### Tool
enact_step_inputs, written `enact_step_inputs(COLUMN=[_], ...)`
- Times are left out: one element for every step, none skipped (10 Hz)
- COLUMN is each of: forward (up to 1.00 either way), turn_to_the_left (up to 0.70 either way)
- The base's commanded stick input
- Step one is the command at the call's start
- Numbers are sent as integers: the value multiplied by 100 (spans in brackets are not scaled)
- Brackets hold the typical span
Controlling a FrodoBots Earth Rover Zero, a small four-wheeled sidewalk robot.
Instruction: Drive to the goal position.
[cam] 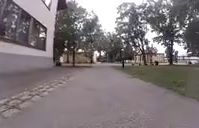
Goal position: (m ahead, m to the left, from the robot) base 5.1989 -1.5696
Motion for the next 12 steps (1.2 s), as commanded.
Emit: enact_step_inputs(forward=[60, 60, 60, 60, 60, 60, 60, 60, 60, 60, 60, 60], turn_to_the_left=[0, 0, 0, 0, 0, 0, 0, 0, 0, 0, 0, 0])
